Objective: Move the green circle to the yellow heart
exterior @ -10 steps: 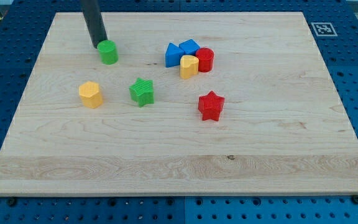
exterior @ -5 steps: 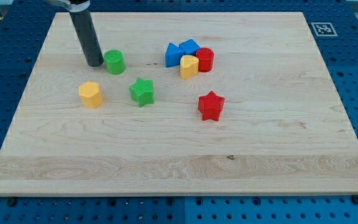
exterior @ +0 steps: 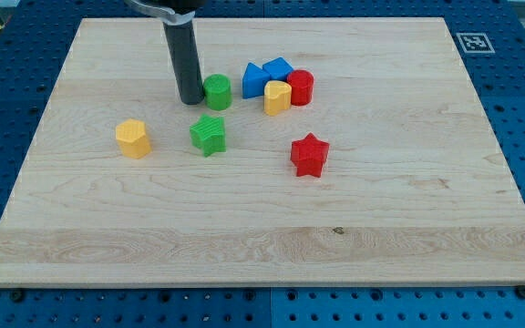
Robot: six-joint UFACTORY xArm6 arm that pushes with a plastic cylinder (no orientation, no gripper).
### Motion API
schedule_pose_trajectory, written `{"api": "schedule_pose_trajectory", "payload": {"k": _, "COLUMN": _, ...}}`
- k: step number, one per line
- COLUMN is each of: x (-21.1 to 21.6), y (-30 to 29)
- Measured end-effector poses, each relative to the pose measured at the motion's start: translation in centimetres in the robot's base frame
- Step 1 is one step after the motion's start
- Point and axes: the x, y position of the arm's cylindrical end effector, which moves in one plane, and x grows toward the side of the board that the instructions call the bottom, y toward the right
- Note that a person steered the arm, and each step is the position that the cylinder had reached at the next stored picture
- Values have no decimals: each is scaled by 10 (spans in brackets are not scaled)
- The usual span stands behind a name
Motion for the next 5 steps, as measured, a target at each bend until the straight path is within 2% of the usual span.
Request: {"api": "schedule_pose_trajectory", "payload": {"k": 5, "x": 14, "y": 48}}
